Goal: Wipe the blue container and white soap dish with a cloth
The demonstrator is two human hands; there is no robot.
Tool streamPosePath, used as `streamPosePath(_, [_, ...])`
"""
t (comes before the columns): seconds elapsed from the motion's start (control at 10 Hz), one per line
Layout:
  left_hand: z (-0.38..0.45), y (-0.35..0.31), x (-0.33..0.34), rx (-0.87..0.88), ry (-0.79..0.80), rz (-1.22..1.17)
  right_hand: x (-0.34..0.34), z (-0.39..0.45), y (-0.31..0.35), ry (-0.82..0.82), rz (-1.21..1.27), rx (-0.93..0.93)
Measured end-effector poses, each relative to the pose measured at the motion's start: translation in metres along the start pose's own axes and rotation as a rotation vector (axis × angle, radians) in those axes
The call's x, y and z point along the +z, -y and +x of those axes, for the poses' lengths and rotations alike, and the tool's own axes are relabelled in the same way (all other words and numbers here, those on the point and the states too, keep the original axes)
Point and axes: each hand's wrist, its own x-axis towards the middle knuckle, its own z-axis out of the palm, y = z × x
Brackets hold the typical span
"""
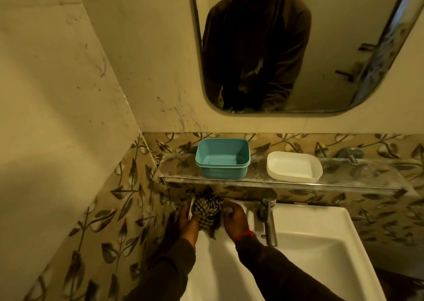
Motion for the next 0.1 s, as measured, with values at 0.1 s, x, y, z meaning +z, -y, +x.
streamPosePath(0.1, [-0.0239, 0.0051, 0.0022, 0.067, -0.038, 0.015, -0.0046, -0.0209, -0.0063, 0.019, 0.033, 0.0])
